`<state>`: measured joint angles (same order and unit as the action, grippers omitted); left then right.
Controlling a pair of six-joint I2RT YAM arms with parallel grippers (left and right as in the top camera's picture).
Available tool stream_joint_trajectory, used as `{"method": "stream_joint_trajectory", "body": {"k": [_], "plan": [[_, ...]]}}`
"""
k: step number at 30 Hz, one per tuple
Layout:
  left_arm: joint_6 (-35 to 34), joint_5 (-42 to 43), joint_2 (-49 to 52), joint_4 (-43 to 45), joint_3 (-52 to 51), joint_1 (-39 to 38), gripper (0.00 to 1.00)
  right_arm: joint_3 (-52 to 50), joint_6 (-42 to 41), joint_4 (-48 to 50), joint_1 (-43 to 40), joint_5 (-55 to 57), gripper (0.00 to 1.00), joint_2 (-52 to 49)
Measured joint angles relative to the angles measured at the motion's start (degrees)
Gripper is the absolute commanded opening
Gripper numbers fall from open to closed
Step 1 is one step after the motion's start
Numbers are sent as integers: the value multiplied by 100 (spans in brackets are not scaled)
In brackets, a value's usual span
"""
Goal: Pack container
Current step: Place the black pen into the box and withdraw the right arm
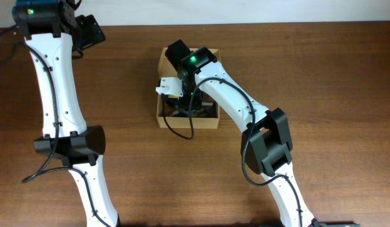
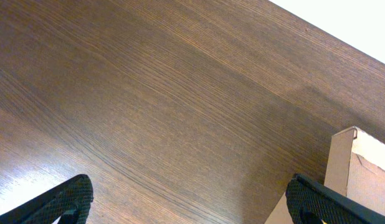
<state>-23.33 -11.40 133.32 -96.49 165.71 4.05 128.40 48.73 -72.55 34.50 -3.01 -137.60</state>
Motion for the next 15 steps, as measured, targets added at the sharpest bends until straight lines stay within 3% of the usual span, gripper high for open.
{"method": "stream_joint_trajectory", "body": {"k": [7, 15], "plan": [[0, -2, 0, 0, 0, 0, 100, 125, -693, -22, 0, 267, 40, 199], [-7, 433, 0, 654, 0, 0, 100, 981, -2433, -9, -205, 614, 36, 1340]]}}
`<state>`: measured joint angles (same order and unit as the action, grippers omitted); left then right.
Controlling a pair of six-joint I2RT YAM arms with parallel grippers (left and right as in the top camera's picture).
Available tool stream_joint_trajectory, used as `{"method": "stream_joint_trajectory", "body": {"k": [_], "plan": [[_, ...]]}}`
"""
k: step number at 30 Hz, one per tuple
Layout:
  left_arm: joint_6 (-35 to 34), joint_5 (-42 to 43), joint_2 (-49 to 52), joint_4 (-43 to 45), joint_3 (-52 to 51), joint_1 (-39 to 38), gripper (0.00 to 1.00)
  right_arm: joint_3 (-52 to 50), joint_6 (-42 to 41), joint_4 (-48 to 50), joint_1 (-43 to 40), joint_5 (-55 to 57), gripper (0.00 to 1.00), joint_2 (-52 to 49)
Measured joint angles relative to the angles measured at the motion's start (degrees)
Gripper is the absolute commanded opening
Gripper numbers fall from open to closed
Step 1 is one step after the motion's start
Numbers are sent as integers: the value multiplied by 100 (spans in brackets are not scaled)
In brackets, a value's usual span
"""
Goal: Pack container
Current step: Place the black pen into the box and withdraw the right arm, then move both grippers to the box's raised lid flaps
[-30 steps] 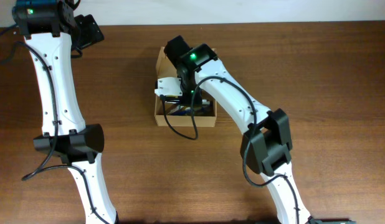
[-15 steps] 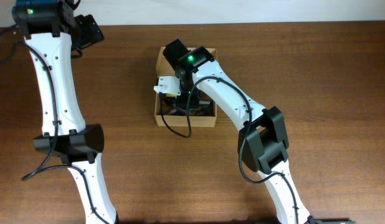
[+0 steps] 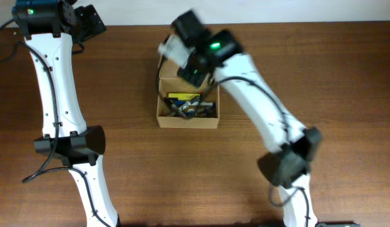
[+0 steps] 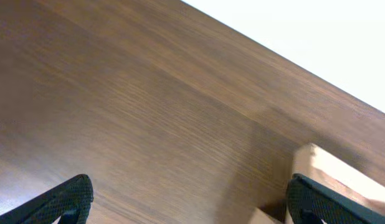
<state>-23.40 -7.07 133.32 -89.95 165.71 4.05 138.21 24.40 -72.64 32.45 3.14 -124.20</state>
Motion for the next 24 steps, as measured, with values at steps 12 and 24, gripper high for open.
{"method": "stream_joint_trajectory", "body": {"k": [12, 24], "plan": [[-44, 841, 52, -238, -2, -116, 2, 210, -2459, -710, -2124, -732, 4, 577], [503, 2688, 1062, 208, 0, -304, 2, 149, -3025, -647, -3215, -2848, 4, -457]]}}
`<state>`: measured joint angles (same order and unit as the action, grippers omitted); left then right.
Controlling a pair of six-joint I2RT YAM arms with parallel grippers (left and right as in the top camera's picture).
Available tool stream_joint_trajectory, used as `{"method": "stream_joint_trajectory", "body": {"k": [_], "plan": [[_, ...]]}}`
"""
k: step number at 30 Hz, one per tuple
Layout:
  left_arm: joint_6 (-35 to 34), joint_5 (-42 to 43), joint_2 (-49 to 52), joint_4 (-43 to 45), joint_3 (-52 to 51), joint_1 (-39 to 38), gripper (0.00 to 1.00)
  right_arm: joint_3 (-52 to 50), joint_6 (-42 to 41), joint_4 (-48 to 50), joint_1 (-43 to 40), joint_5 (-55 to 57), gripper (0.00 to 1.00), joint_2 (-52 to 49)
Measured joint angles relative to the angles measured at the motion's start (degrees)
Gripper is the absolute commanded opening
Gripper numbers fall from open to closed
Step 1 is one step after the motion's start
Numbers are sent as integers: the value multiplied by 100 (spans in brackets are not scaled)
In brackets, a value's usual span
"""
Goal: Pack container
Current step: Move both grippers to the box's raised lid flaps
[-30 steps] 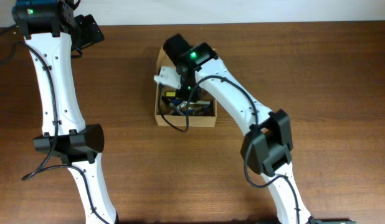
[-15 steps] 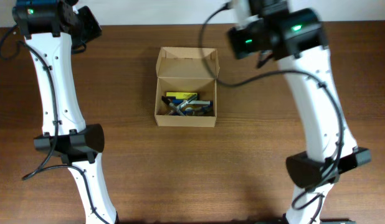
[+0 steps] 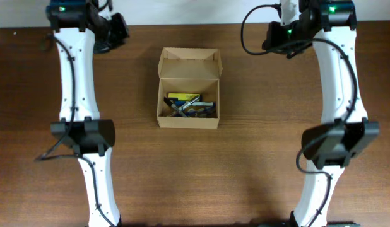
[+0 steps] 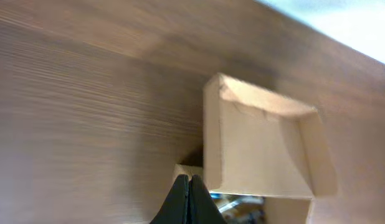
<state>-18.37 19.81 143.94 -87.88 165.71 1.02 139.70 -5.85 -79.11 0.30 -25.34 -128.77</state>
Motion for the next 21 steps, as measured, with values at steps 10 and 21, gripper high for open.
{"method": "stream_joint_trajectory", "body": {"k": [10, 21], "plan": [[282, 2282, 1709, 22, -13, 398, 2, -11, -42, 210, -219, -2096, 4, -1572], [271, 2997, 2229, 487, -11, 284, 2, -11, -61, 356, -192, -2782, 4, -2229]]}}
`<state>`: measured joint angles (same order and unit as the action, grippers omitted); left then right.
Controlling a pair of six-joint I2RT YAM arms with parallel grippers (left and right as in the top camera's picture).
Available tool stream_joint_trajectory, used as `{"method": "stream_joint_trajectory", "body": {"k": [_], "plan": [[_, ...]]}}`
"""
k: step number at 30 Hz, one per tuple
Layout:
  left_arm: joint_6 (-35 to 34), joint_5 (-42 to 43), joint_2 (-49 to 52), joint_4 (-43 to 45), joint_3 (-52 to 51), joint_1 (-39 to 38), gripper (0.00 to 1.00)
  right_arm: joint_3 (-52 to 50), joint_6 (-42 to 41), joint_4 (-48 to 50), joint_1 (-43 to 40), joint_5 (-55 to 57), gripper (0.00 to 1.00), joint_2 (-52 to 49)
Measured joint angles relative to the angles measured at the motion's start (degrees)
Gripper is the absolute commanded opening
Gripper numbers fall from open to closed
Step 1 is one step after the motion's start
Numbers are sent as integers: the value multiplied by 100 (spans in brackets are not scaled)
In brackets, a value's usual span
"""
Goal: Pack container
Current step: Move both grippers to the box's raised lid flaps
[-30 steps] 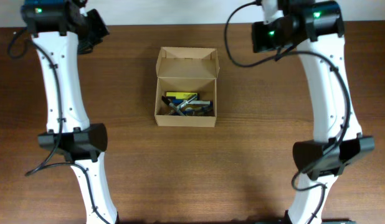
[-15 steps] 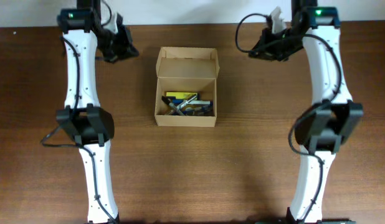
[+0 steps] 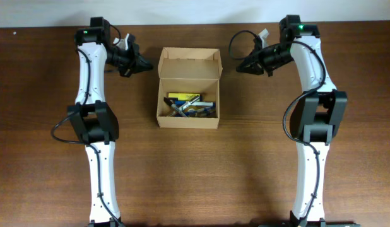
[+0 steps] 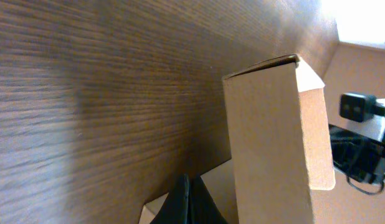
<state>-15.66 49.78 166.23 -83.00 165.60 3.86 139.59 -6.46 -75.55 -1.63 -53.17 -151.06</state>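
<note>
An open cardboard box (image 3: 162, 94) stands mid-table, its lid flap (image 3: 189, 63) upright at the back. Yellow, blue and dark items (image 3: 189, 107) lie in its front half. My left gripper (image 3: 149, 65) is shut and points right, just short of the lid's left edge. In the left wrist view its closed fingertips (image 4: 187, 186) sit low before the flap's side (image 4: 273, 143). My right gripper (image 3: 239, 68) points left, a short gap from the lid's right edge, its tip tapered to a point.
The brown wooden table (image 3: 296, 157) carries nothing else. Both arms reach in from the back corners, their lower links (image 3: 94, 126) (image 3: 315, 120) standing left and right of the box. The table's back edge (image 3: 195, 24) meets a white wall.
Both grippers were at the table's back corners, away from the box. Now each sits beside the lid flap, the left one at its left edge and the right one at its right.
The right gripper was down in the box while the left stood open at the back left. Then the right arm was up behind the box. Then both were at the back corners, the left shut. Now they flank the lid.
</note>
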Motion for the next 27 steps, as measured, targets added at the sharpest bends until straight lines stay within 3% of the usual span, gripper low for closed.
{"method": "stream_joint_trajectory", "body": {"k": [19, 27], "plan": [[-258, 254, 437, 470, 0, -195, 2, -7, -164, 787, 503, -461, 4, -483], [-503, 1224, 439, 1572, 0, -374, 2, -44, -350, 1416, 533, -658, 4, -592]]}}
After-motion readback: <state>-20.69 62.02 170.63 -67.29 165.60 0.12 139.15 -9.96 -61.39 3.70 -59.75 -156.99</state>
